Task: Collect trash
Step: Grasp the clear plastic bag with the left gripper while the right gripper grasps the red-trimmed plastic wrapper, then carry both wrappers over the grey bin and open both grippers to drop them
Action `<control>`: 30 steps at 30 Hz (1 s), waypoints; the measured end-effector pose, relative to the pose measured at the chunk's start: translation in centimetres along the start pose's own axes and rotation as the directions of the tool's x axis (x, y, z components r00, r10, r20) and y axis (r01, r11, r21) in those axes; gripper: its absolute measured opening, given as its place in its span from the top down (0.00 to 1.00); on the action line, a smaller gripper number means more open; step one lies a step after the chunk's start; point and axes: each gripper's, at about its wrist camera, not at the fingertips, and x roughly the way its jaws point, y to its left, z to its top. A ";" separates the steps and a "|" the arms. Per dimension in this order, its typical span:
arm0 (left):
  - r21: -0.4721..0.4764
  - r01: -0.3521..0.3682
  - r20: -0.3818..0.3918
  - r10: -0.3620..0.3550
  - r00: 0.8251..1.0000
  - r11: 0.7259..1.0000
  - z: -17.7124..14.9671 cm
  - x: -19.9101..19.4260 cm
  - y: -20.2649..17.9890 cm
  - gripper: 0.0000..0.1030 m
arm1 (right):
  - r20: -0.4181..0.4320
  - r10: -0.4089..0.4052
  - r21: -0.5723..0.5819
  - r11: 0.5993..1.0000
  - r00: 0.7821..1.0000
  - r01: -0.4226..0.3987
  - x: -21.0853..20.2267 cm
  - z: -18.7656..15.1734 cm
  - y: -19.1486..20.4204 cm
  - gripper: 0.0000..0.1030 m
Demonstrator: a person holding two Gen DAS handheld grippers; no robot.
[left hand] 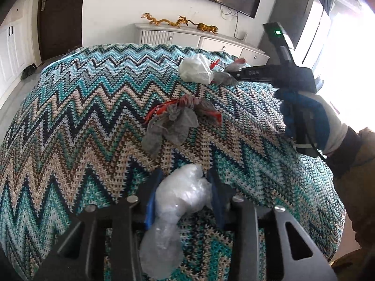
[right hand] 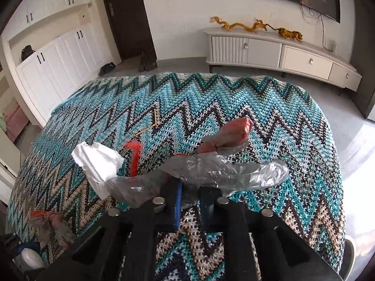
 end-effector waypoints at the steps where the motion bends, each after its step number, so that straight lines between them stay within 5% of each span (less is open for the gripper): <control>1: 0.004 -0.007 0.000 0.007 1.000 1.000 -0.1 -0.2 -0.1 0.69 | 0.007 0.007 0.001 1.000 1.000 -0.007 -0.4 -0.2 -0.1 0.94; 16: 0.109 -0.124 0.130 0.109 0.985 0.986 -0.4 -7.9 -6.0 0.71 | 0.174 0.065 -0.034 0.998 0.983 -0.060 -16.2 -5.7 0.8 0.95; 30: 0.276 -0.187 0.236 0.122 0.964 0.943 2.2 -10.6 -14.4 0.71 | 0.270 -0.021 0.062 0.998 0.963 0.005 -26.5 -12.9 -4.8 0.95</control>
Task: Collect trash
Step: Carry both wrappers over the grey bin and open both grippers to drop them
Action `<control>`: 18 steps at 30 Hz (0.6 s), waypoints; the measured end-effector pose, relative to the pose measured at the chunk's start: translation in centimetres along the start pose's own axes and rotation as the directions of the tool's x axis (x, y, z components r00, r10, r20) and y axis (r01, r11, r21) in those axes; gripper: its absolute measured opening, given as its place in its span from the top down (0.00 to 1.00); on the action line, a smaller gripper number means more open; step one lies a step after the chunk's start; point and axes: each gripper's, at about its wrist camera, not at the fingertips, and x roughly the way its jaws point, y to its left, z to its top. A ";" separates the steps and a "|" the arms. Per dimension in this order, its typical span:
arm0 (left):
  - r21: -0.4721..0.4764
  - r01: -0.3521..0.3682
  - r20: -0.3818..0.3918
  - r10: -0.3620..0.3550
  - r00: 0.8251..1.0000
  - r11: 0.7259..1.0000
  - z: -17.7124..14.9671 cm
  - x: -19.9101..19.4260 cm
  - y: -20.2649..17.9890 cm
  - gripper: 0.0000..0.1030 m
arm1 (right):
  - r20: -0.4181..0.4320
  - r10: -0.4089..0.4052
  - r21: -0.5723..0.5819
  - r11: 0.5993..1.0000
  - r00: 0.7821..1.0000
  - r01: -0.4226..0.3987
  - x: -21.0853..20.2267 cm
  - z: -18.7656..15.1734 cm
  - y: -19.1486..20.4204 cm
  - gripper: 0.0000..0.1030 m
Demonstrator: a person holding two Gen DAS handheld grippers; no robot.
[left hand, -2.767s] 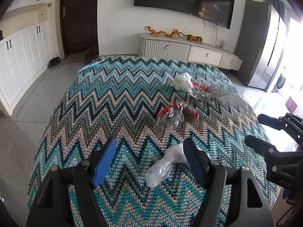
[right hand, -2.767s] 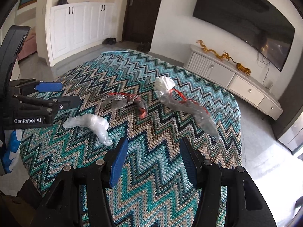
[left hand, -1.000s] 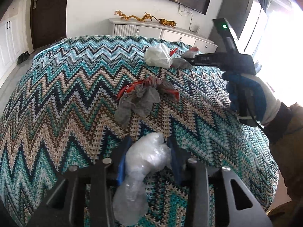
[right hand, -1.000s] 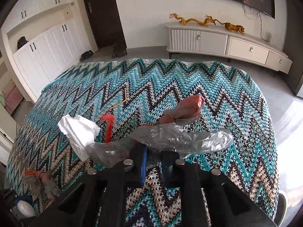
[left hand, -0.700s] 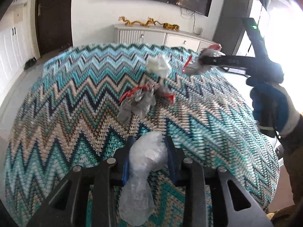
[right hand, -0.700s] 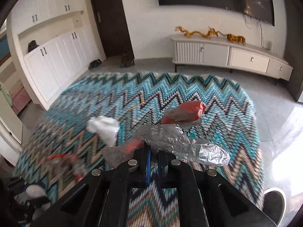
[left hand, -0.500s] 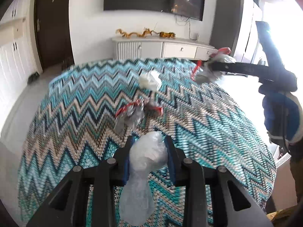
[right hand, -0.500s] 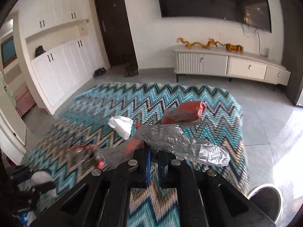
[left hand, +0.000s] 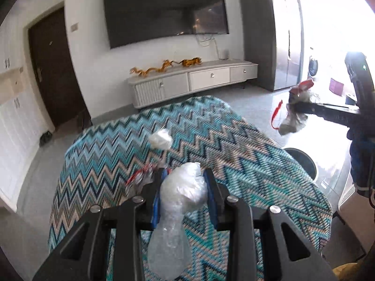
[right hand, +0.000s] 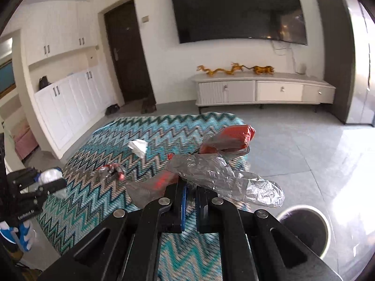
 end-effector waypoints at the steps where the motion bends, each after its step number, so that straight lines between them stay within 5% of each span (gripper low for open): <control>1: 0.016 0.003 0.005 -0.003 1.000 1.000 0.5 0.1 -0.7 0.71 | 0.005 -0.008 0.014 1.000 1.000 0.008 -0.5 -0.3 -0.8 0.95; 12: 0.147 0.098 -0.028 -0.094 0.995 0.984 5.4 5.6 -10.3 0.71 | 0.012 -0.077 0.151 0.986 0.997 0.075 -2.5 -3.6 -9.9 0.95; 18: 0.138 0.243 -0.120 -0.227 0.966 0.960 8.5 11.8 -16.2 0.71 | -0.043 -0.131 0.249 0.959 0.990 0.137 -1.4 -6.6 -16.2 0.95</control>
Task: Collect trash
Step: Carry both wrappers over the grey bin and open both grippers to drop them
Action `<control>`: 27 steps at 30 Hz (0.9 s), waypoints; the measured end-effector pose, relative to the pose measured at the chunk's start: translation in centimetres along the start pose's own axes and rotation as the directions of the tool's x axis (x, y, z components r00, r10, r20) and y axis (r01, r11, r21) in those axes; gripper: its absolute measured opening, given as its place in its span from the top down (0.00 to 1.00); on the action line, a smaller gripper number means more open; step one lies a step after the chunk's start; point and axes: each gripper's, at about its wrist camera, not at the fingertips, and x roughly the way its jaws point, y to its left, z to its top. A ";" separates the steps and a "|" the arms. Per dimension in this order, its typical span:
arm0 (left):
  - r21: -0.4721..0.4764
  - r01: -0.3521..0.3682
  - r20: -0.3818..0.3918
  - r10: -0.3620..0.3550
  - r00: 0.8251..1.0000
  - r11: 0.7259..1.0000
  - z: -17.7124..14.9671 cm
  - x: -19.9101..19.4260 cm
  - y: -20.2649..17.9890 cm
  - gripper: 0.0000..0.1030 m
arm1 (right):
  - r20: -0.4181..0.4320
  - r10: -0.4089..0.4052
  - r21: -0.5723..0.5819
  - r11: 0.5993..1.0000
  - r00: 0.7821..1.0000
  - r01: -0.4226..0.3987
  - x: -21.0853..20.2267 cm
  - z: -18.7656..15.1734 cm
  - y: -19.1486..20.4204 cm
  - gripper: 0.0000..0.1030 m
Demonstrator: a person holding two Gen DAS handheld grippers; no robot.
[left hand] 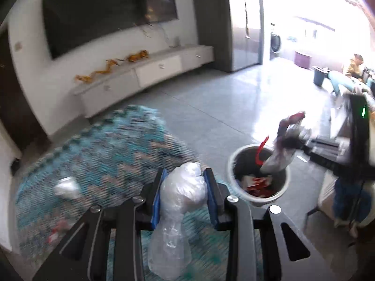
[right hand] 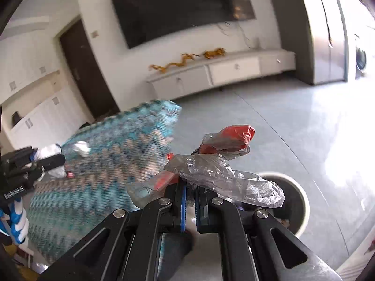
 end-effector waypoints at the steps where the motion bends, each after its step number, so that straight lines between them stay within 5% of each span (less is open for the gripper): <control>1: -0.005 0.037 -0.021 -0.037 0.999 0.999 1.0 1.8 -0.9 0.71 | -0.010 -0.012 0.015 1.000 1.000 0.012 0.4 -0.2 -1.0 0.95; 9: -0.056 0.234 -0.161 -0.240 0.957 0.971 5.3 13.0 -7.5 0.68 | -0.123 -0.102 0.147 0.982 0.987 0.120 5.2 -2.7 -9.9 0.94; 17: -0.156 0.314 -0.225 -0.344 0.912 0.936 6.5 20.8 -11.1 0.66 | -0.218 -0.148 0.199 0.961 0.965 0.192 10.1 -4.1 -14.7 0.93; 22: -0.196 0.333 -0.220 -0.372 0.902 0.922 6.5 22.7 -11.5 0.44 | -0.259 -0.173 0.197 0.954 0.950 0.228 12.4 -4.5 -15.6 0.90; 27: -0.196 0.343 -0.216 -0.381 0.899 0.919 6.5 22.4 -11.5 0.43 | -0.267 -0.212 0.178 0.948 0.940 0.264 12.6 -4.5 -15.8 0.68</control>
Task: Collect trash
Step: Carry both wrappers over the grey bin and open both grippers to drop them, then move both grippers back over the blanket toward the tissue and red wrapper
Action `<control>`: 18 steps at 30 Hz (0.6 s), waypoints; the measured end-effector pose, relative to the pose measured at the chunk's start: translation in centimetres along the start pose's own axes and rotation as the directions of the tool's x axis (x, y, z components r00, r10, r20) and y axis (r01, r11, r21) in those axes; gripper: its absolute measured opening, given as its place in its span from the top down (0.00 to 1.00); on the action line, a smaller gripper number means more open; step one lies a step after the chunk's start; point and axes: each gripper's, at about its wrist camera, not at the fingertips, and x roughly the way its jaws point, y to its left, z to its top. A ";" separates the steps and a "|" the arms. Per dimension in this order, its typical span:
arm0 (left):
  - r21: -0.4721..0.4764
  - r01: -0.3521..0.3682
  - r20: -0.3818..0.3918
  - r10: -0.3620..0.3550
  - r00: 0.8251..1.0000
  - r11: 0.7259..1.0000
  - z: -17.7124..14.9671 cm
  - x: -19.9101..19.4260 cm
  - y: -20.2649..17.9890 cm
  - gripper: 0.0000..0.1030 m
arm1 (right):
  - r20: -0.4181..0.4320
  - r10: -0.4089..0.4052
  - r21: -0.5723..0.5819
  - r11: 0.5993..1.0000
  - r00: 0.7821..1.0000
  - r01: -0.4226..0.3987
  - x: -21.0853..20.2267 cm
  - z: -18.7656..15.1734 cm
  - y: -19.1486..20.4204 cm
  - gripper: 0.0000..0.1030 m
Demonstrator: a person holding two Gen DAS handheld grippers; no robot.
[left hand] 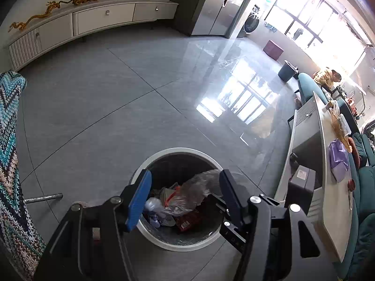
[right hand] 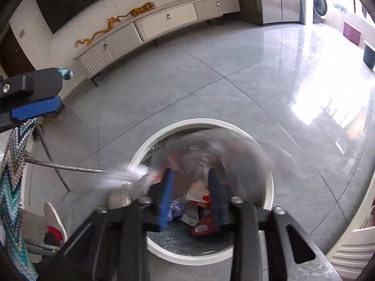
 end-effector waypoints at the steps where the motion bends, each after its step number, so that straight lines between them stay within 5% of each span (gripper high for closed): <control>1: 0.000 0.001 0.003 -0.001 1.000 1.000 -0.1 -0.3 0.1 0.43 | 0.003 -0.005 0.000 1.000 1.000 0.005 -0.2 0.0 0.1 0.67; 9: -0.001 -0.071 0.115 0.071 0.991 0.997 -0.9 -6.7 0.5 0.43 | 0.057 -0.048 0.015 0.999 0.997 0.048 -3.9 -0.2 -0.4 0.59; 18: -0.047 -0.169 0.353 0.175 0.919 0.984 -4.4 -20.5 2.5 0.43 | 0.257 -0.034 -0.027 0.999 0.966 0.042 -15.0 0.3 4.2 0.52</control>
